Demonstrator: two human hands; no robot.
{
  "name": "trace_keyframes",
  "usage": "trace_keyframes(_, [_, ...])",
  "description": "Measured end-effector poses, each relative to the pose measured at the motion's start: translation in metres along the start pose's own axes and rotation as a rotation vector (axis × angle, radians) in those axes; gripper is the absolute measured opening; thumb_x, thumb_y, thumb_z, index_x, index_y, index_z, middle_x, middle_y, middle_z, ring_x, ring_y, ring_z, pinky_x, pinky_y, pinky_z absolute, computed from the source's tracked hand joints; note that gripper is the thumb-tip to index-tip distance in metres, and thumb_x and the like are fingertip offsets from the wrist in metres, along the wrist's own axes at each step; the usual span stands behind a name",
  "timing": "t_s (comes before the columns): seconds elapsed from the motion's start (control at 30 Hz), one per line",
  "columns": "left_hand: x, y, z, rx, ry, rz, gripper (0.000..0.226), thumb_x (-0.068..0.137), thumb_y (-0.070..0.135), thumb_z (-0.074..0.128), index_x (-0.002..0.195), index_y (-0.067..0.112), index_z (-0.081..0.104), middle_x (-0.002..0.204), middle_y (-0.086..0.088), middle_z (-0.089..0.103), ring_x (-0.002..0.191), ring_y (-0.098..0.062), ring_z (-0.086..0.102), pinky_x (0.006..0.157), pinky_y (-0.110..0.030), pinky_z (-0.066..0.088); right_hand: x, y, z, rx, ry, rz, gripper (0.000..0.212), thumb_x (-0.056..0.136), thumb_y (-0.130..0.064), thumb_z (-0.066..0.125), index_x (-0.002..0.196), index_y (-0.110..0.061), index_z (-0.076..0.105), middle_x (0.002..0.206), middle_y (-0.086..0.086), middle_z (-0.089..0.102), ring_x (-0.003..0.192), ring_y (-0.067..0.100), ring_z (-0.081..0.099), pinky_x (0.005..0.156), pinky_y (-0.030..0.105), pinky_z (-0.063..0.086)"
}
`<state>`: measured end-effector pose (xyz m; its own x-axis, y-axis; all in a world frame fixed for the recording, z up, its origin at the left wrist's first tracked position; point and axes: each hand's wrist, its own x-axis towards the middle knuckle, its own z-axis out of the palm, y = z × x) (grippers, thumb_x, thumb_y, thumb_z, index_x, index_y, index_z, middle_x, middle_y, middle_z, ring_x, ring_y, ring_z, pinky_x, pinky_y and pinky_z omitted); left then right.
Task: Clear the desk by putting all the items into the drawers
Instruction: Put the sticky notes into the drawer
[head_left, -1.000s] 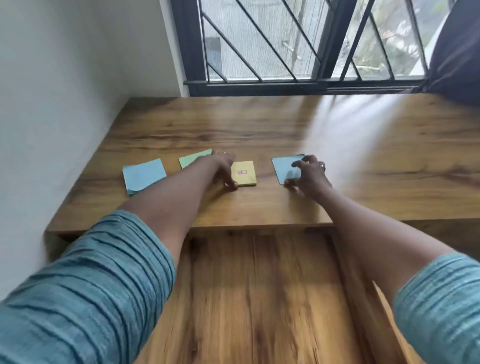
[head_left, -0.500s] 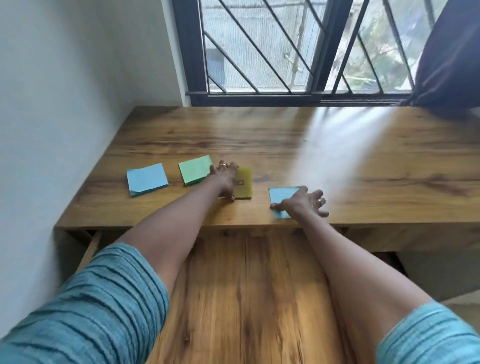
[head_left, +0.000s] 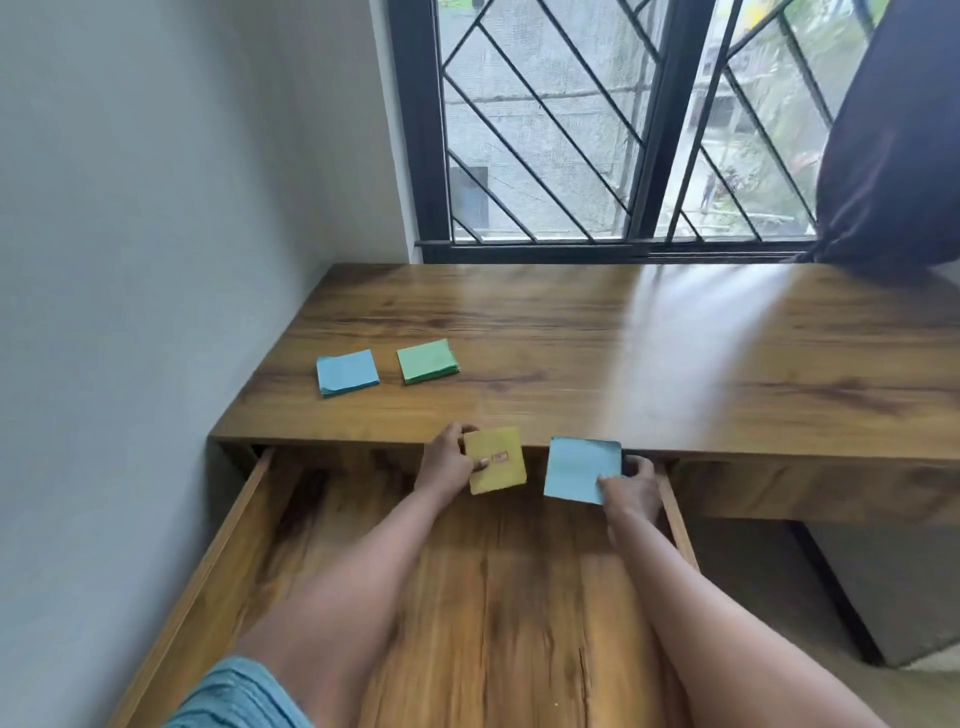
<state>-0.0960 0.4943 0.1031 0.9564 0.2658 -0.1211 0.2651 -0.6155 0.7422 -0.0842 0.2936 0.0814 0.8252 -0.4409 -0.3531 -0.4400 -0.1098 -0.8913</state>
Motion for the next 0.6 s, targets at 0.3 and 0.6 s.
trace_keyframes(0.3, [-0.097,-0.066,0.070,-0.079,-0.210,-0.280,0.053,0.089,0.001,0.059,0.137,0.020,0.047,0.128,-0.009,0.060,0.109,-0.021,0.062,0.086,-0.029,0.053,-0.054,0.087,-0.049,-0.107,-0.022,0.078,0.043,0.091,0.002,0.050,0.133,-0.010,0.047,0.123,0.020,0.060,0.105,0.035,0.061,0.083,0.036,0.052])
trace_keyframes(0.6, [-0.111,-0.070,0.111,0.135,-0.228,-0.279,0.063,0.097,0.020,0.050,0.151,0.021,0.018,0.148,-0.011,0.038,0.126,-0.024,0.050,0.097,-0.026,0.045,-0.070,0.134,-0.061,-0.717,-0.094,-0.083,0.057,0.093,0.005,0.035,0.146,-0.008,0.023,0.139,0.017,0.040,0.120,0.030,0.049,0.096,0.036,0.043])
